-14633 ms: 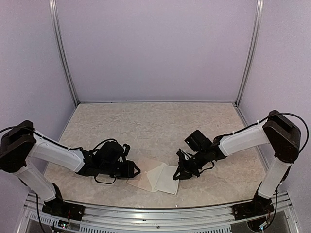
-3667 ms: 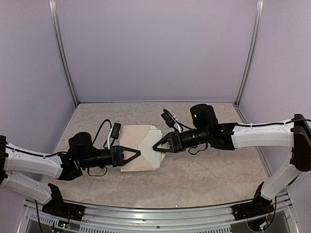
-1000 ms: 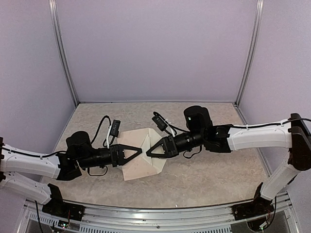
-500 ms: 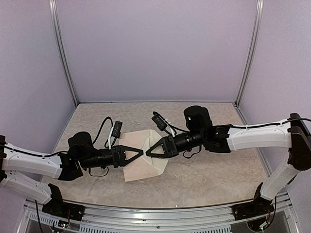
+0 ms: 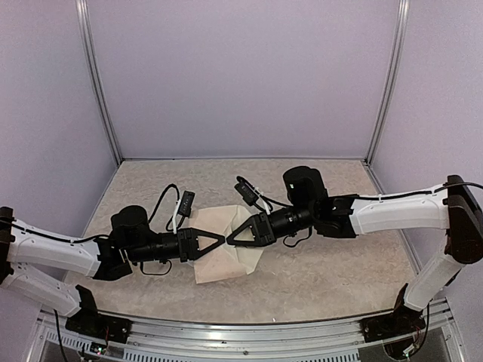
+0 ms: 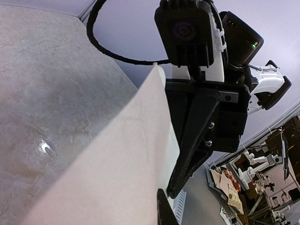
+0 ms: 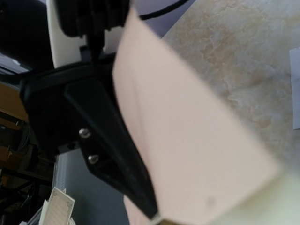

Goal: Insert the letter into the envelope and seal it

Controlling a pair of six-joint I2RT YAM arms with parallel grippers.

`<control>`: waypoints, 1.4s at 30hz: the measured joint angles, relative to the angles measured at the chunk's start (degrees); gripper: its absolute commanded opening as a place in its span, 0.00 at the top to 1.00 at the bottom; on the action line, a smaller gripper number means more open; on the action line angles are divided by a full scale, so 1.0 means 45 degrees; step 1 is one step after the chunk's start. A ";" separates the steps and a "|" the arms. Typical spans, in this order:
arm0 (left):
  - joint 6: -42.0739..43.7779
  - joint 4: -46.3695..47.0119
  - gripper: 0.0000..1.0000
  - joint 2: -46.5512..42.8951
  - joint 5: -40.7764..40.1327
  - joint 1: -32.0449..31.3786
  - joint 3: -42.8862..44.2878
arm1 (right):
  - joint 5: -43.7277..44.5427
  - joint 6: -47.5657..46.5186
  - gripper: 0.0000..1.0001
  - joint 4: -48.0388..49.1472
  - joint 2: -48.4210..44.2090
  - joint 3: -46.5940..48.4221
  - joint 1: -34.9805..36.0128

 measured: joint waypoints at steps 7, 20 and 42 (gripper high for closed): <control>0.0024 -0.0257 1.00 -0.0262 -0.0248 -0.0034 -0.0015 | 0.0942 -0.0418 0.46 -0.1175 -0.0680 0.0015 -0.0015; 0.0019 -0.0646 1.00 -0.1010 -0.0316 -0.0034 -0.0155 | 0.3512 -0.1156 0.09 -0.2832 -0.4182 -0.1239 -0.1428; -0.0238 -0.1132 0.74 -0.0865 -0.0758 -0.0015 -0.0398 | 0.3162 -0.1321 1.00 -0.3643 -0.2283 -0.1224 -0.0792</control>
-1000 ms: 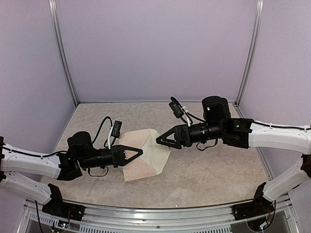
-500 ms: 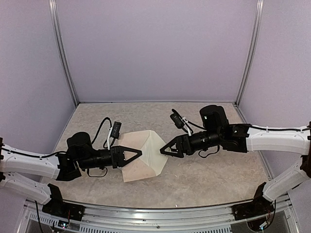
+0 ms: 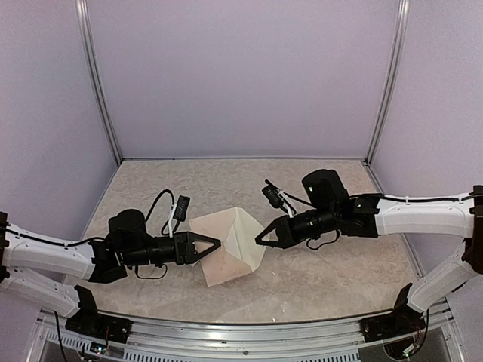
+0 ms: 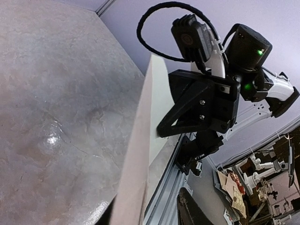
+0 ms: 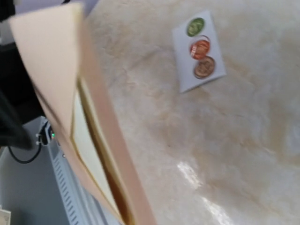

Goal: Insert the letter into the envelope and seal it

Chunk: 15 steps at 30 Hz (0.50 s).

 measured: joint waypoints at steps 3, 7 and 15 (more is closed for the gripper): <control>-0.0189 0.0073 0.88 0.0398 0.0049 0.0005 -0.0180 | 0.0063 0.0034 1.00 -0.0199 0.0005 -0.0044 -0.0029; -0.0311 0.0180 1.00 0.0957 0.0117 0.0005 -0.0209 | 0.0214 0.0097 0.91 -0.0384 0.0005 -0.0068 -0.0083; -0.0257 0.0607 1.00 0.1078 0.0447 0.0005 -0.0272 | 0.0554 0.0782 0.31 -0.0257 -0.0505 -0.0709 -0.0792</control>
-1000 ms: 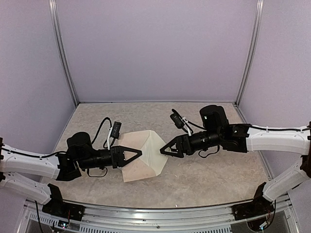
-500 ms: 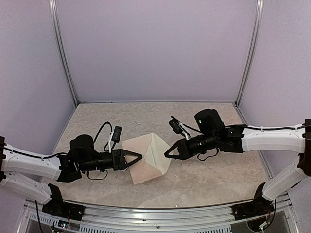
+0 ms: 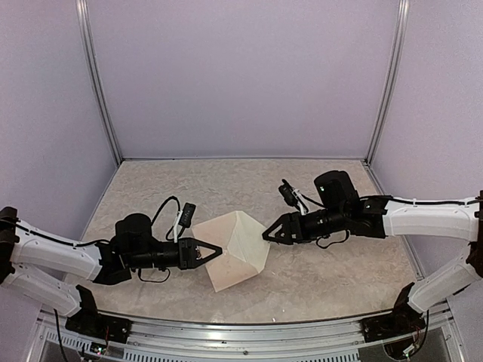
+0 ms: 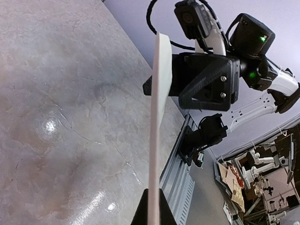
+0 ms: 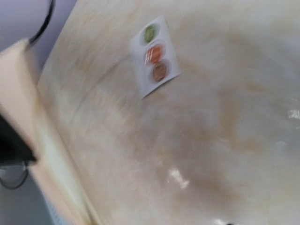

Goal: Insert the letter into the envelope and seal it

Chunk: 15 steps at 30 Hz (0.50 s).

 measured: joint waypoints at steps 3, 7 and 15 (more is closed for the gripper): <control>0.0058 0.0160 1.00 -0.0005 0.0408 -0.0019 -0.0029 | 0.0165 0.0403 0.27 0.0219 -0.0821 -0.0777 -0.0976; 0.0170 0.0287 1.00 -0.0044 0.0903 -0.0204 -0.0029 | 0.0321 0.0835 0.26 0.0301 -0.1486 -0.1428 -0.1885; 0.0442 0.0291 1.00 -0.0073 0.1277 -0.0408 0.0136 | -0.1117 0.0670 0.22 0.1039 -0.1069 -0.1598 -0.1821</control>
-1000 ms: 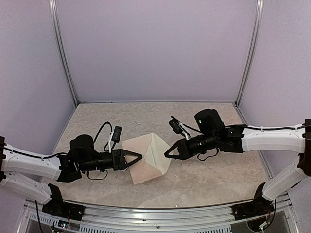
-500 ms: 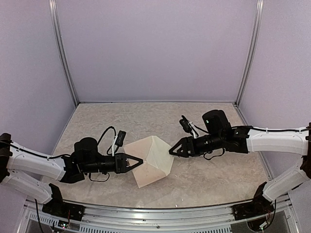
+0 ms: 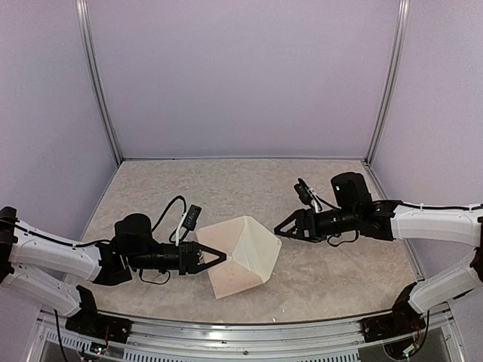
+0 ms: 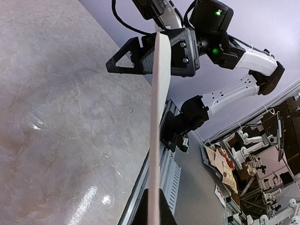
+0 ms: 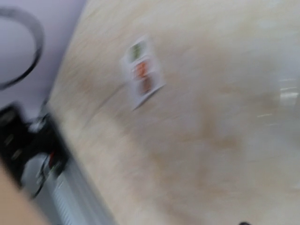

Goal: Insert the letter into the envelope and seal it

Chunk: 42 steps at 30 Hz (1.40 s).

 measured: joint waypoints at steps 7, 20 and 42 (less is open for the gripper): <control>0.0039 0.0029 1.00 0.0034 0.0005 -0.0010 0.0223 | -0.2409 -0.0597 0.19 0.1214 0.0525 0.0277 0.1729; 0.0058 0.0102 1.00 0.0296 0.0199 -0.0097 0.0413 | -0.3672 0.0364 0.59 0.4609 0.2759 0.0651 0.2705; 0.0583 -0.1661 0.40 0.0243 -0.1248 -0.0121 0.0947 | -0.2846 0.1020 1.00 0.5503 0.3560 0.0831 0.2919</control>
